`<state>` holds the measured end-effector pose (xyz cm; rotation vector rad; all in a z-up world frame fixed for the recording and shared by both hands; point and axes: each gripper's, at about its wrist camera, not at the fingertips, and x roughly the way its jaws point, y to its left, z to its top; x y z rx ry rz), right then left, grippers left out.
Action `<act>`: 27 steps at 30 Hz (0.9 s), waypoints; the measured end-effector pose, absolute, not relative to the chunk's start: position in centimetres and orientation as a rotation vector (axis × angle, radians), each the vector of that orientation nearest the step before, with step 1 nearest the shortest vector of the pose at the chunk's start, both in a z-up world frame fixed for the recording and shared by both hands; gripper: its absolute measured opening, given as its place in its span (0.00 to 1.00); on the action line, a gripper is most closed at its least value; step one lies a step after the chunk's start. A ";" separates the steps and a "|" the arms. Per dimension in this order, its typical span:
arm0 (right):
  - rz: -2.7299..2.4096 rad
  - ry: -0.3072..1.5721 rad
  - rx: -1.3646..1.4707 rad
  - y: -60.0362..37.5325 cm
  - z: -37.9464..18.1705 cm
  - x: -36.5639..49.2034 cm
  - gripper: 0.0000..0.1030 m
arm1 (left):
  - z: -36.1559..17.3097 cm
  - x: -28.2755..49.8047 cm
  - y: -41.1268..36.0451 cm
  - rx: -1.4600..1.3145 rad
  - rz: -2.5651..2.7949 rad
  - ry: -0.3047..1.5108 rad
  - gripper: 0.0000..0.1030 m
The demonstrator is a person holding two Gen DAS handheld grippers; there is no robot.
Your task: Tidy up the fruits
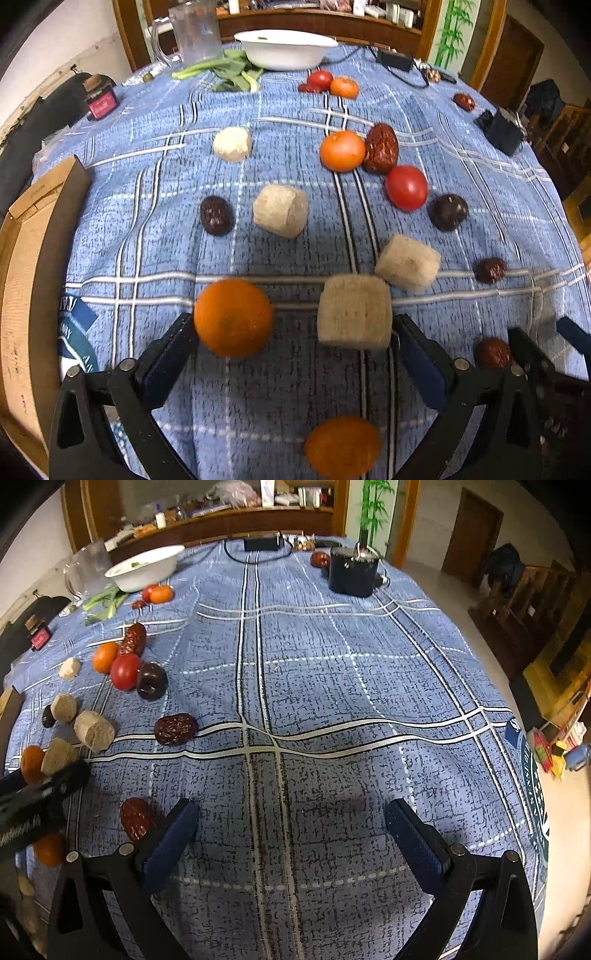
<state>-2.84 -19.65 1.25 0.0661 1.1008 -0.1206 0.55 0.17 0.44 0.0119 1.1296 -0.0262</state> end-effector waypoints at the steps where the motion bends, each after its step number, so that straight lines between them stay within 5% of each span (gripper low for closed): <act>1: -0.119 1.106 0.064 -19.7 1.3 -2.8 0.99 | 0.7 0.3 0.3 0.005 -0.030 1.132 0.87; 4: -0.121 1.095 0.064 -19.8 1.2 -3.0 0.99 | 2.1 -0.8 1.2 -0.067 -0.042 1.122 0.74; 27: -0.060 0.878 0.050 -14.2 9.4 -6.4 0.99 | 16.1 -9.1 4.3 0.043 0.031 0.766 0.75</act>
